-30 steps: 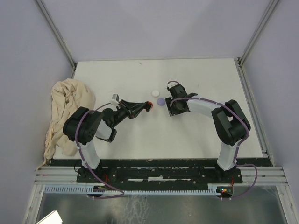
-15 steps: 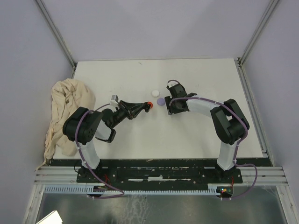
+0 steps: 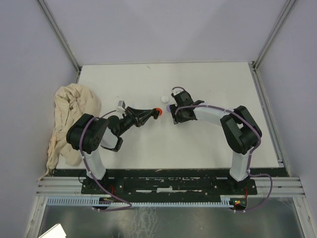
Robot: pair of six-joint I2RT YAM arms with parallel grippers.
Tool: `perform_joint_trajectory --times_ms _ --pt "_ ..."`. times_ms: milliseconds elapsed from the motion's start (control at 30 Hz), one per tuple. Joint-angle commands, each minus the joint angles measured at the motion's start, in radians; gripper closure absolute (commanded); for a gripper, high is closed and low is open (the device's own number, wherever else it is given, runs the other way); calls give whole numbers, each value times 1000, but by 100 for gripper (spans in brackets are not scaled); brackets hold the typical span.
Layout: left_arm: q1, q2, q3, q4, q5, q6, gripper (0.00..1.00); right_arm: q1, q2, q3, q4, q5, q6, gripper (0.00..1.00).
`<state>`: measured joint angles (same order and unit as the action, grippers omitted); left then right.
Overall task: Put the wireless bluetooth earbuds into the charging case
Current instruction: Pick up the earbud from the center of the board.
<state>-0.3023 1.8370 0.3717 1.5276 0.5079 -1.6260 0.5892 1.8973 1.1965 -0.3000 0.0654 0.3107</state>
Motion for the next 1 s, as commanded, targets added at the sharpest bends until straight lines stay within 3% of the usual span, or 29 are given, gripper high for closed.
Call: perform_joint_trajectory --times_ms 0,267,967 --pt "8 -30 -8 121 17 -15 97 5 -63 20 6 70 3 40" --pt "12 -25 -6 135 23 -22 97 -9 -131 25 -47 154 -13 40" --pt "14 -24 -7 136 24 -23 97 -53 20 117 -38 120 22 50"
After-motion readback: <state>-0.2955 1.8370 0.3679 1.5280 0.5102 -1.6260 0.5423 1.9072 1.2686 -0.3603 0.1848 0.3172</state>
